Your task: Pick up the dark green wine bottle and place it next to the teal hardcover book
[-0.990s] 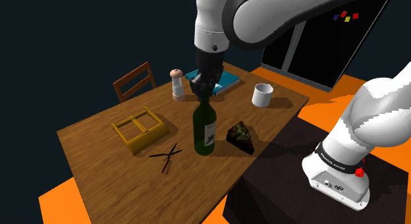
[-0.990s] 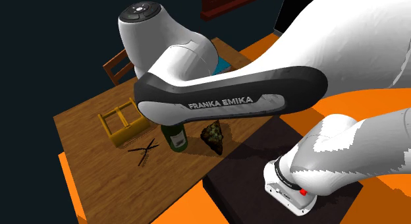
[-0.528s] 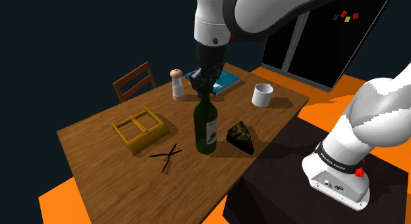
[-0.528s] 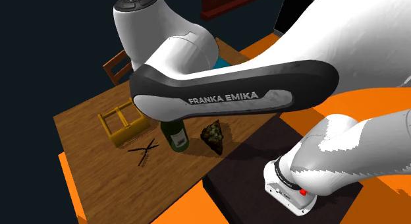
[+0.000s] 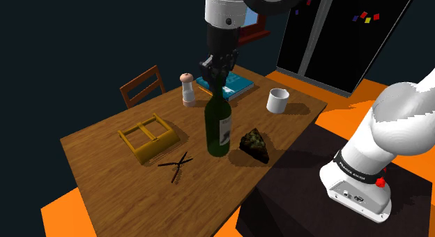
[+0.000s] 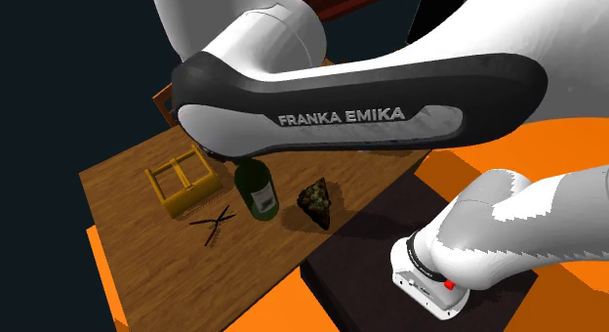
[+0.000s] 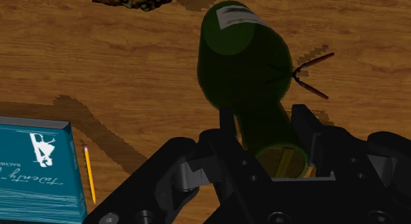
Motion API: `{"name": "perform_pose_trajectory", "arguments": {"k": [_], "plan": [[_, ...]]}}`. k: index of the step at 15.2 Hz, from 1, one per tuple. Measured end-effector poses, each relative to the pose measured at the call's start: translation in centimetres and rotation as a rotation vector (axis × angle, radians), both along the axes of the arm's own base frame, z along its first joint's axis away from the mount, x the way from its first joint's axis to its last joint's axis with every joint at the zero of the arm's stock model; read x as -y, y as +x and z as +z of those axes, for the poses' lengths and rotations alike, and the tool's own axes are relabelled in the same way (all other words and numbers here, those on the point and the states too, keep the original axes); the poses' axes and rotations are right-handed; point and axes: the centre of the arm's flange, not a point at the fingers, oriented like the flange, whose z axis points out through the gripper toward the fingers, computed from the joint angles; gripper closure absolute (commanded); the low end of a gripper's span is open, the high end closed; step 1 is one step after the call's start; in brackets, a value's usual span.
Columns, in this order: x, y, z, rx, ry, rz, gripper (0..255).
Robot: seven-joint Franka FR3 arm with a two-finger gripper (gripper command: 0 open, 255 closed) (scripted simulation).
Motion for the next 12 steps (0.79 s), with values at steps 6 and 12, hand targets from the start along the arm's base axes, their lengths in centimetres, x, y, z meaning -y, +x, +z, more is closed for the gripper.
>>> {"name": "perform_pose_trajectory", "arguments": {"k": [6, 12], "plan": [[-0.1, 0.0, 3.2, 0.000, 0.000, 0.000, 255], [3.4, 1.8, 4.5, 0.000, 0.000, -0.001, 255]]}}
